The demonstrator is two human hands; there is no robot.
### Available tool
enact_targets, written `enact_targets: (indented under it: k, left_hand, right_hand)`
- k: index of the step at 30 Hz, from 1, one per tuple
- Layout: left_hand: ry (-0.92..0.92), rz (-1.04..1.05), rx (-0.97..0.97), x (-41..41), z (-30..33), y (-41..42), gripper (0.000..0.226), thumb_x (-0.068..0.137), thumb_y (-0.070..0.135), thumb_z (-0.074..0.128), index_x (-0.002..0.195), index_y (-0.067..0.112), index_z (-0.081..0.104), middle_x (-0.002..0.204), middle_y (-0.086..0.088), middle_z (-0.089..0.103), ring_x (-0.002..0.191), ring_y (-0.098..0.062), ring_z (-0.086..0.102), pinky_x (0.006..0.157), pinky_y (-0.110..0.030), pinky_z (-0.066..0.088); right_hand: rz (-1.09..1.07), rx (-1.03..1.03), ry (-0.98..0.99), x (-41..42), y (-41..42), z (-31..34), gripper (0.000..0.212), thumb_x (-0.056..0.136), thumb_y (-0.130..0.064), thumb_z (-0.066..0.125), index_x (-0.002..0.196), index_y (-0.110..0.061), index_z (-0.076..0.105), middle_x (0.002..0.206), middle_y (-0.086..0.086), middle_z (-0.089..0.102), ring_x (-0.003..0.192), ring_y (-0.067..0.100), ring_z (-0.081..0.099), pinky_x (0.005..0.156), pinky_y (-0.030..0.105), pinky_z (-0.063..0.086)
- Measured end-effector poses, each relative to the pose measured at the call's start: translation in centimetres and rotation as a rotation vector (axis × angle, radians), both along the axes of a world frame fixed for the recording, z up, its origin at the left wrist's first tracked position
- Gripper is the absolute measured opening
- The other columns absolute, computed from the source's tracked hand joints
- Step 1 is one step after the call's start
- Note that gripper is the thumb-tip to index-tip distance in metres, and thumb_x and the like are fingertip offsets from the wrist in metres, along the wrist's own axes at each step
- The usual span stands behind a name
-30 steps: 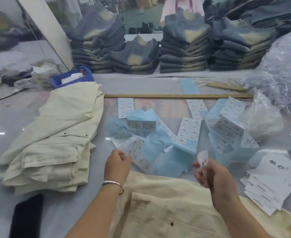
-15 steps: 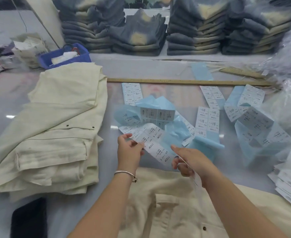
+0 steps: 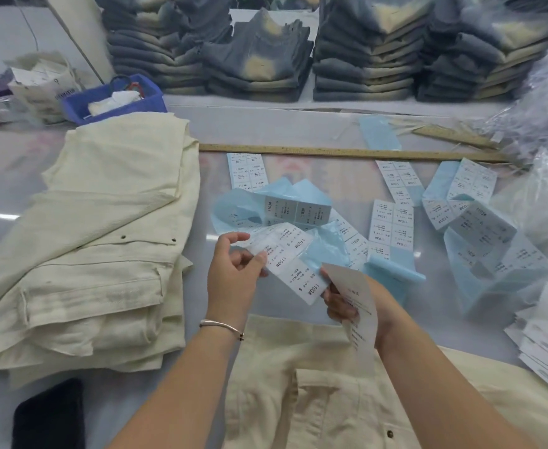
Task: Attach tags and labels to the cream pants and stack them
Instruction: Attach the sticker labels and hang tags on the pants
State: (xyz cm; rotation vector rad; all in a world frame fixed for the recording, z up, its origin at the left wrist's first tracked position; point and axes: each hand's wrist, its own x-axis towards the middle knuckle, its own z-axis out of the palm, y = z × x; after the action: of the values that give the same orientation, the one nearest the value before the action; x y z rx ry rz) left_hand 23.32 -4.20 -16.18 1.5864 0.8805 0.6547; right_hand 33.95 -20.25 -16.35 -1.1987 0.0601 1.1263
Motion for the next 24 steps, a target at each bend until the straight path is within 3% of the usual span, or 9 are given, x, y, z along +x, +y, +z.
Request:
enact_targets:
  k: [3,6,9,12,16,19,24]
  left_hand:
    - [0.221,0.059,0.567,-0.6,-0.1,-0.4,0.029,0.078,0.024,0.077,0.103,0.024,0.063,0.081,0.003,0.051,0.072,-0.010,0.045,0.066,-0.025,0.040]
    - [0.093,-0.168,0.778,-0.6,-0.1,-1.2,0.027,0.078,0.029,0.079,0.103,0.020,0.073,0.092,0.003,0.056,0.087,-0.013,0.050,0.077,-0.025,0.044]
    - [0.071,-0.325,0.769,-0.3,-0.5,-2.0,0.028,0.080,0.032,0.076,0.105,0.019,0.074,0.095,0.004,0.061,0.094,-0.017,0.053,0.086,-0.021,0.041]
    - [0.082,-0.320,0.734,-0.1,-0.8,-2.5,0.027,0.080,0.032,0.075,0.105,0.021,0.074,0.094,0.007,0.064,0.093,-0.014,0.056,0.082,-0.020,0.043]
    - [0.078,-0.302,0.748,-0.1,-0.8,-3.0,0.021,0.081,0.029,0.076,0.100,0.020,0.075,0.092,0.007,0.066,0.087,-0.014,0.060,0.075,-0.029,0.051]
    - [0.079,-0.319,0.739,-0.1,-0.8,-3.0,0.018,0.081,0.027,0.076,0.096,0.018,0.075,0.089,0.007,0.066,0.082,-0.014,0.061,0.071,-0.031,0.052]
    - [0.125,-0.348,0.679,0.1,-1.0,-3.2,0.021,0.079,0.028,0.079,0.098,0.020,0.076,0.083,0.006,0.064,0.073,-0.012,0.060,0.067,-0.031,0.052]
  right_hand:
    - [-0.051,-0.020,-0.060,-0.1,-0.1,0.0,0.028,0.090,-0.011,0.061,0.071,-0.016,0.040,0.054,0.002,0.045,0.033,0.007,0.021,0.042,0.019,0.015]
    - [-0.093,-0.029,-0.120,0.0,-0.3,0.0,0.031,0.089,-0.012,0.063,0.070,-0.016,0.039,0.059,0.002,0.029,0.036,0.009,0.021,0.039,0.020,0.020]
    - [-0.079,0.002,-0.098,0.2,-0.5,0.3,0.022,0.089,-0.013,0.062,0.078,-0.013,0.044,0.063,0.006,0.034,0.034,0.009,0.022,0.041,0.021,0.019]
    - [-0.026,0.076,-0.046,0.3,-0.7,0.6,0.023,0.092,-0.013,0.056,0.072,-0.013,0.044,0.056,0.002,0.043,0.030,0.007,0.024,0.038,0.019,0.024]
    - [0.005,0.065,-0.035,0.3,-0.9,0.7,0.023,0.093,-0.010,0.052,0.071,-0.012,0.047,0.056,0.003,0.049,0.030,0.008,0.024,0.037,0.018,0.024]
    - [0.041,-0.011,-0.099,0.3,-0.9,0.6,0.017,0.092,-0.020,0.058,0.079,-0.010,0.052,0.067,0.011,0.053,0.032,0.008,0.023,0.037,0.018,0.020]
    - [0.070,-0.204,-0.250,0.8,-0.2,0.4,0.030,0.084,-0.033,0.071,0.096,-0.010,0.057,0.078,0.018,0.053,0.033,0.009,0.027,0.039,0.020,0.021]
